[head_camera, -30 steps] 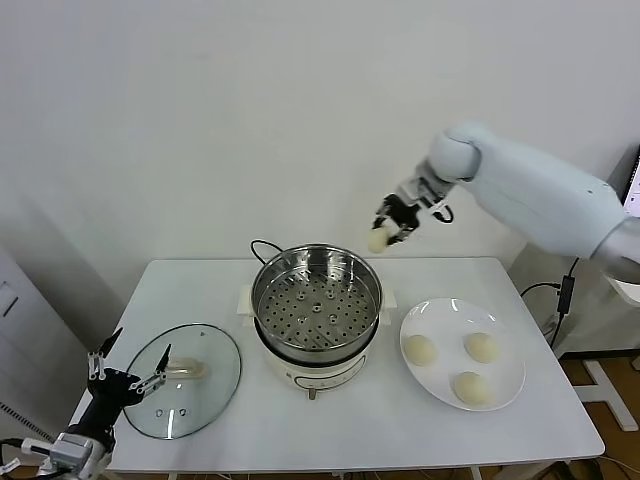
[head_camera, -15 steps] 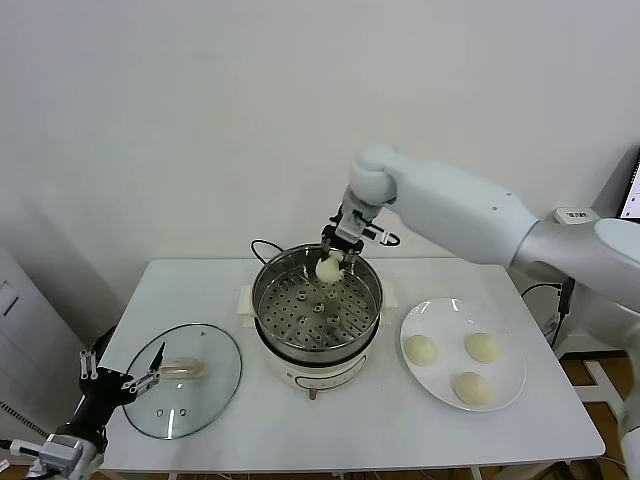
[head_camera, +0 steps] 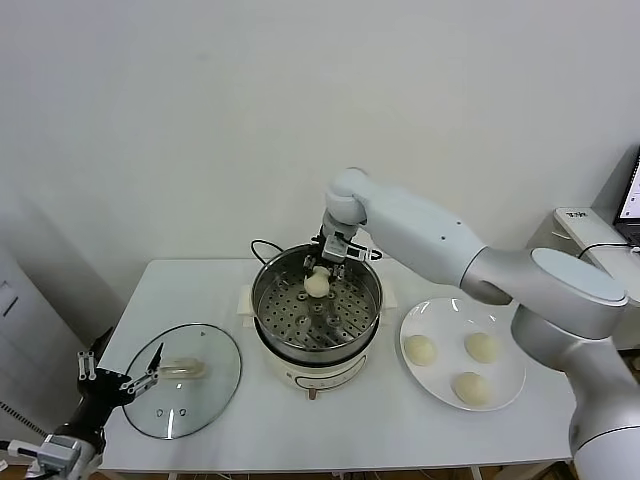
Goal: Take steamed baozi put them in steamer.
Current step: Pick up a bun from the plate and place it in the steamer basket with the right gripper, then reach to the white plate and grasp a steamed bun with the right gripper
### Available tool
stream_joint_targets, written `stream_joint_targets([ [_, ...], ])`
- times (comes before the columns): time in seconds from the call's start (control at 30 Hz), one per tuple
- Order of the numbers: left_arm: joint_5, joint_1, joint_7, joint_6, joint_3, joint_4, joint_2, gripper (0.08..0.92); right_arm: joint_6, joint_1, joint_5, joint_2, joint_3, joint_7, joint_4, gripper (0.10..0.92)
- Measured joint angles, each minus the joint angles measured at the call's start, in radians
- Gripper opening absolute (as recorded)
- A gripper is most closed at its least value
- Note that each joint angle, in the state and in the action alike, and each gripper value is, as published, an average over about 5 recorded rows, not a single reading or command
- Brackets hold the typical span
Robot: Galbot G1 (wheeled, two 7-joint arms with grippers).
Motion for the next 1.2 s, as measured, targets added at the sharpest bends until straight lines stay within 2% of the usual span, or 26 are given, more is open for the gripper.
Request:
stream_joint_targets([
  [0.2,0.0,0.004,0.0,-0.003,-0.004,0.006,-0.001,0.823,0.014,-0.005,-0.016,-0.008,0.033,-0.005,-0.002,0.783],
  [0.3,0.0,0.009,0.0,-0.007,-0.007,0.007,-0.003,0.823,-0.009,0.02,0.029,-0.025,0.031,-0.01,0.01,0.817],
  [0.43,0.001,0.012,0.001,-0.009,-0.007,0.01,-0.004,0.823,-0.108,0.092,0.169,-0.072,-0.025,-0.005,0.037,0.822],
  [0.67,0.005,0.003,0.001,-0.007,0.001,0.01,-0.005,0.823,-0.413,0.264,0.539,-0.205,-0.223,0.002,0.066,0.823],
  [0.77,0.009,0.0,0.0,-0.005,0.006,0.008,-0.007,0.823,-0.523,0.306,0.652,-0.27,-0.295,-0.002,0.068,0.823],
  [0.97,0.016,-0.003,-0.001,-0.004,0.013,0.005,-0.012,0.823,-0.676,0.317,0.759,-0.417,-0.381,0.009,0.126,0.823],
  [1.2,0.023,-0.002,-0.001,-0.003,0.019,0.003,-0.015,0.823,-0.772,0.237,0.782,-0.564,-0.409,0.05,0.246,0.823],
])
